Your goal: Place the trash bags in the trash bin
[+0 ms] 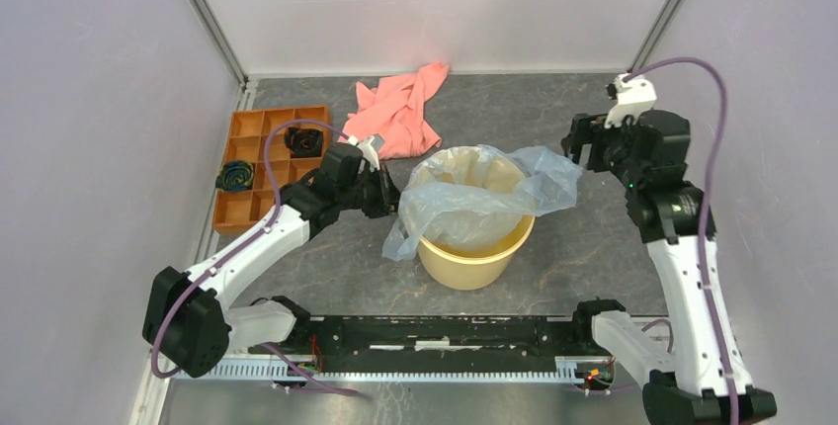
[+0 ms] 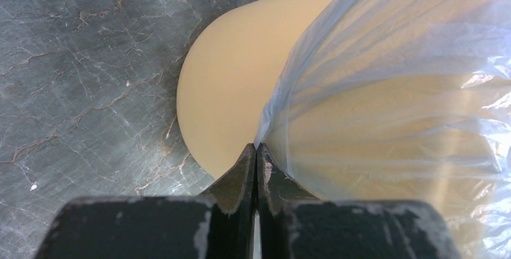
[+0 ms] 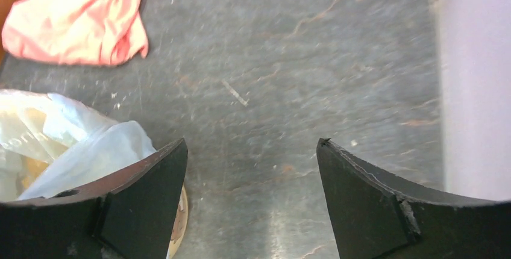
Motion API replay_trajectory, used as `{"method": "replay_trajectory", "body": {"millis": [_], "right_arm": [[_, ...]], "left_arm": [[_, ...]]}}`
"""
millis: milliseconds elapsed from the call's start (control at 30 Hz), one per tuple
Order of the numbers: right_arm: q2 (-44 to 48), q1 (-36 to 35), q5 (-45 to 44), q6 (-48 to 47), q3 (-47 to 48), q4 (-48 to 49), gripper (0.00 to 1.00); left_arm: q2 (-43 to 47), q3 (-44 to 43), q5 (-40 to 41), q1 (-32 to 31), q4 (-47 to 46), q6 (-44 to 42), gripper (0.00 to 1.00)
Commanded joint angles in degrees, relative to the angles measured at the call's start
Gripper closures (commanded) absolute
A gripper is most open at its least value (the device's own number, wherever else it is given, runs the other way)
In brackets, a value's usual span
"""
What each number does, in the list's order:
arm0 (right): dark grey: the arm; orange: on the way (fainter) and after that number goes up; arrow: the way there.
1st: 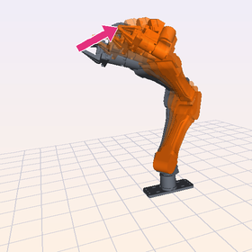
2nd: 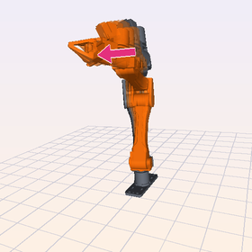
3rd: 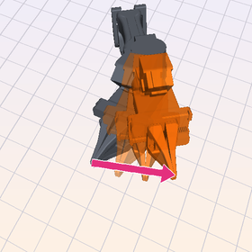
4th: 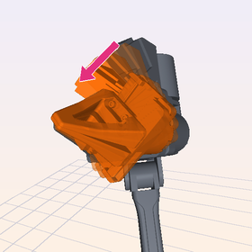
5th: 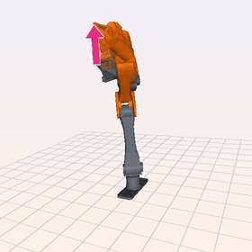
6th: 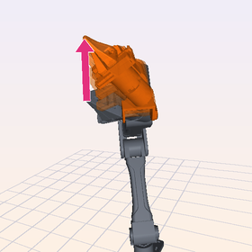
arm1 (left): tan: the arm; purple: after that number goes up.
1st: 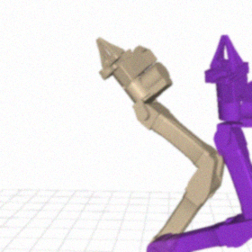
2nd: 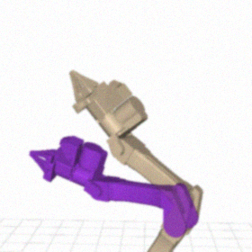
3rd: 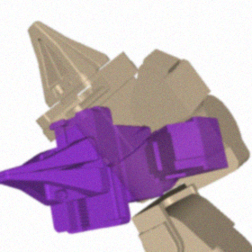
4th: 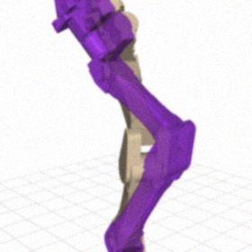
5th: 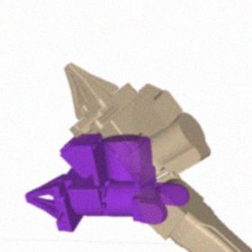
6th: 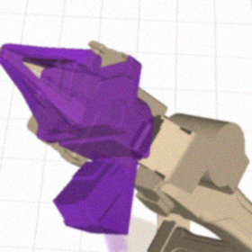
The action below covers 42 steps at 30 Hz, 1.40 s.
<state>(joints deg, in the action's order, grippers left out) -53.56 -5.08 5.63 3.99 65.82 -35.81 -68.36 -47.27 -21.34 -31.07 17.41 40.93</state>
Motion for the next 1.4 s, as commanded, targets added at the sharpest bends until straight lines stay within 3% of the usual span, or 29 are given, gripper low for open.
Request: {"method": "replay_trajectory", "body": {"millis": [0,67,167,367,533,700,867,1000,1100,1200,1267,1367], "right_arm": [[1.4,-0.6,-4.2,-3.5,9.3,-5.9,0.14],[1.5,-3.9,6.2,-7.3,11.3,-4.0,0.14],[2.8,-6.4,14.2,-9.5,10.6,-0.4,0.11],[2.3,-10.5,20.3,-13.8,10.4,-0.5,0.07],[2.4,-15.8,20.0,-18.3,12.2,-0.3,0.03],[3.4,-16.6,24.3,-16.8,16.1,2.5,0.02],[2.7,-17.8,12.2,-20.6,10.9,2.9,0.02],[0.5,-17.8,0.4,-12.8,8.1,6.5,0.03],[1.8,-17.9,-4.9,-8.4,2.7,11.7,0.2],[4.7,-17.8,-14.8,-1.3,-3.7,16.5,0.72],[6.4,-17.8,-19.6,4.8,-6.3,17.0,0.99],[7.8,-17.8,-21.7,12.5,-10.5,17.6,0.99]], "left_arm": [[1.1,-0.5,-1.5,0.3,-0.4,0.3,0.91],[0.8,-0.5,-1.2,0.3,0.1,-0.3,0.91],[1.1,-0.1,-0.2,0.3,0.1,-0.7,0.9],[1.1,-0.1,-1.3,0.3,-0.5,-0.2,0.89],[1.0,-0.2,-1.6,0.3,-0.2,-0.4,0.87],[0.4,-0.3,-1.8,0.2,0.0,-0.3,0.85],[0.7,0.0,-1.5,0.2,0.1,0.2,0.82],[1.2,-1.4,1.1,0.3,3.6,-0.7,0.69],[3.3,-3.3,4.4,0.3,8.2,-1.9,0.58],[7.9,-5.3,10.5,0.3,14.4,-2.3,0.3],[11.6,-6.7,14.4,0.3,18.9,-1.9,0.17],[18.2,-6.5,17.2,0.3,23.3,0.9,0.04]]}}
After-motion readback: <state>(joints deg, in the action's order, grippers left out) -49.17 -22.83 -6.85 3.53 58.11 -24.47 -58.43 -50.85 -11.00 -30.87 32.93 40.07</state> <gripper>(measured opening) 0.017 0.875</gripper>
